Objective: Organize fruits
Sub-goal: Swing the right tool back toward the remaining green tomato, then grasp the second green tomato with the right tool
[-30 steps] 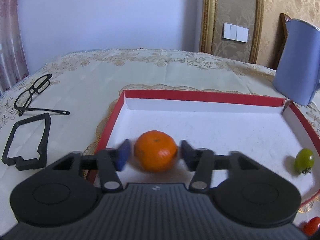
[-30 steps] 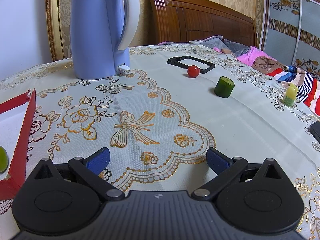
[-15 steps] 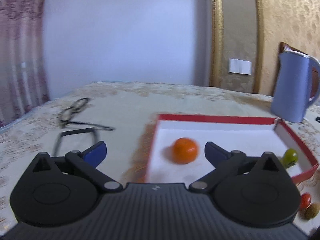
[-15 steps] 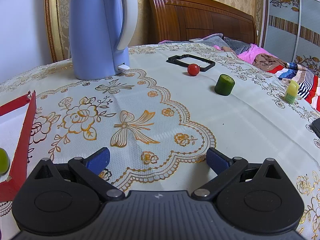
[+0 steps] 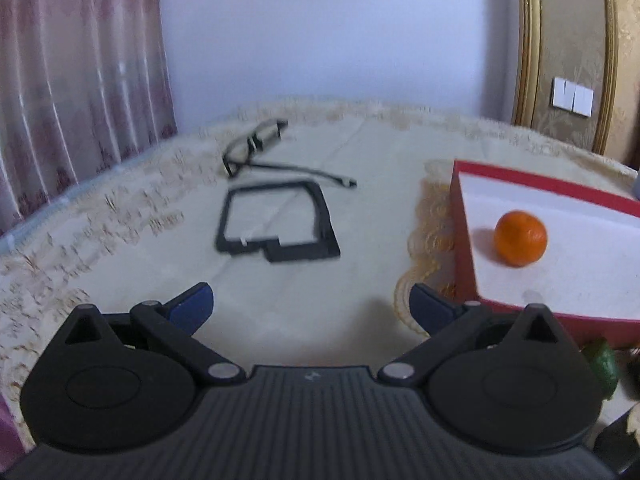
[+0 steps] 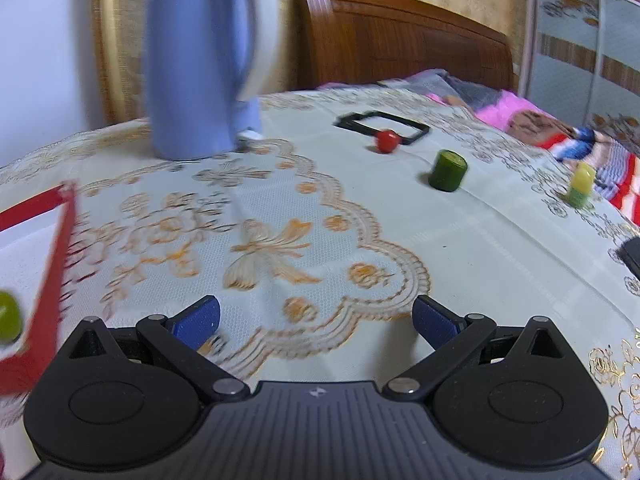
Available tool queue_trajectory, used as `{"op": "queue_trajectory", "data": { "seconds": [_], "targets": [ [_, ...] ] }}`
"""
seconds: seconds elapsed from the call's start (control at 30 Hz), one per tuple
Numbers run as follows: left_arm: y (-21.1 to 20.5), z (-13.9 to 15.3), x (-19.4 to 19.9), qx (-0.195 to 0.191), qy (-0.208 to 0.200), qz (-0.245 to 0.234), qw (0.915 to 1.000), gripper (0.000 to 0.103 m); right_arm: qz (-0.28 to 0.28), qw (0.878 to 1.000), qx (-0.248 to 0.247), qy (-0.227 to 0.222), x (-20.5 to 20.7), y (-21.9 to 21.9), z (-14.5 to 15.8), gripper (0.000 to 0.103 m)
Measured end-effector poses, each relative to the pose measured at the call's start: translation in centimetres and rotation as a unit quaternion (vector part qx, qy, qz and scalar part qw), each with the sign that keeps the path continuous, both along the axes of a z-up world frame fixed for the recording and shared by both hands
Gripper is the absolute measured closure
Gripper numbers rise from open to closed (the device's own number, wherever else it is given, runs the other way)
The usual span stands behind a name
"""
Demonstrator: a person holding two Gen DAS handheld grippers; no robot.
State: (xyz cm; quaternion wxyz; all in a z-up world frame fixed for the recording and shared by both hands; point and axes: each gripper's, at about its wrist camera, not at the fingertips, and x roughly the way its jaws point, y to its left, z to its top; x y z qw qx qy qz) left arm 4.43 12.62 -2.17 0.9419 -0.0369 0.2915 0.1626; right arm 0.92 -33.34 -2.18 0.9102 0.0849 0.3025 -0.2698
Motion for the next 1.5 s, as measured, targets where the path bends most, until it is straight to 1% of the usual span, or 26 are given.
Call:
{"op": "queue_trajectory", "data": {
  "seconds": [0.03, 0.1, 0.17, 0.27, 0.37, 0.47, 0.6, 0.63, 0.7, 0.77, 0.9, 0.97, 1.0, 1.03, 1.07, 1.2, 1.27, 1.4, 1.5],
  "targets": [
    [0.3, -0.2, 0.2, -0.010, 0.007, -0.003, 0.9999, 0.000, 0.021, 1.000, -0.004, -0.009, -0.7, 0.6, 0.2, 0.000],
    [0.7, -0.7, 0.5, -0.027, 0.016, -0.006, 0.9995, 0.000, 0.064, 0.997, -0.028, -0.026, -2.9, 2.6, 0.9, 0.000],
    [0.9, -0.9, 0.4, -0.036, 0.019, -0.005, 0.9992, 0.000, 0.110, 0.992, -0.041, -0.037, -5.1, 4.3, 1.5, 0.000],
    [0.9, -1.0, 0.3, -0.039, 0.017, -0.006, 0.9991, 0.000, 0.168, 0.983, -0.036, -0.063, -8.2, 6.1, 2.8, 0.000],
    [1.0, -1.1, 0.5, -0.041, 0.021, -0.005, 0.9989, 0.000, 0.210, 0.973, -0.037, -0.085, -10.8, 8.0, 3.5, 0.000],
    [0.9, -1.2, 0.8, -0.033, 0.028, -0.005, 0.9990, 0.000, 0.253, 0.962, -0.049, -0.085, -12.6, 10.1, 3.5, 0.000],
    [0.9, -1.2, 0.8, -0.039, 0.025, -0.005, 0.9989, 0.000, 0.286, 0.952, -0.064, -0.088, -13.8, 12.6, 2.8, 0.001],
    [0.9, -1.2, 0.8, -0.038, 0.025, -0.005, 0.9990, 0.000, 0.290, 0.950, -0.069, -0.093, -14.0, 13.1, 2.6, 0.001],
    [0.7, -1.2, 1.0, -0.033, 0.028, -0.005, 0.9990, 0.000, 0.299, 0.947, -0.078, -0.089, -14.0, 14.0, 2.1, 0.012],
    [0.7, -1.2, 1.0, -0.030, 0.030, -0.005, 0.9991, 0.000, 0.312, 0.945, -0.067, -0.078, -13.6, 14.5, 1.7, 0.034],
    [0.8, -1.2, 1.0, -0.031, 0.029, -0.005, 0.9991, 0.000, 0.320, 0.945, -0.033, -0.053, -12.4, 14.7, 0.6, 0.046],
    [0.8, -1.2, 1.0, -0.031, 0.029, -0.005, 0.9991, 0.000, 0.322, 0.945, -0.032, -0.048, -12.5, 15.0, 0.1, 0.056],
    [0.8, -1.2, 1.0, -0.032, 0.029, -0.005, 0.9991, 0.000, 0.323, 0.945, -0.031, -0.047, -12.6, 15.1, -0.1, 0.060],
    [0.8, -1.2, 1.0, -0.032, 0.028, -0.005, 0.9991, 0.000, 0.324, 0.945, -0.030, -0.045, -12.5, 15.2, -0.2, 0.069],
    [0.8, -1.2, 1.0, -0.032, 0.028, -0.005, 0.9991, 0.000, 0.325, 0.944, -0.028, -0.043, -12.5, 15.2, -0.3, 0.072],
    [0.9, -1.3, 0.9, -0.033, 0.027, -0.005, 0.9991, 0.000, 0.323, 0.945, -0.032, -0.046, -12.5, 15.5, -0.5, 0.072],
    [0.9, -1.3, 0.9, -0.033, 0.027, -0.005, 0.9991, 0.000, 0.328, 0.943, -0.025, -0.050, -12.5, 15.3, -0.3, 0.072],
    [0.9, -1.3, 0.9, -0.034, 0.027, -0.005, 0.9991, 0.000, 0.325, 0.943, -0.029, -0.069, -11.9, 15.0, 1.0, 0.072],
    [0.9, -1.2, 0.9, -0.037, 0.024, -0.005, 0.9990, 0.000, 0.321, 0.943, -0.034, -0.081, -10.4, 14.7, 2.3, 0.072]
  ]
}}
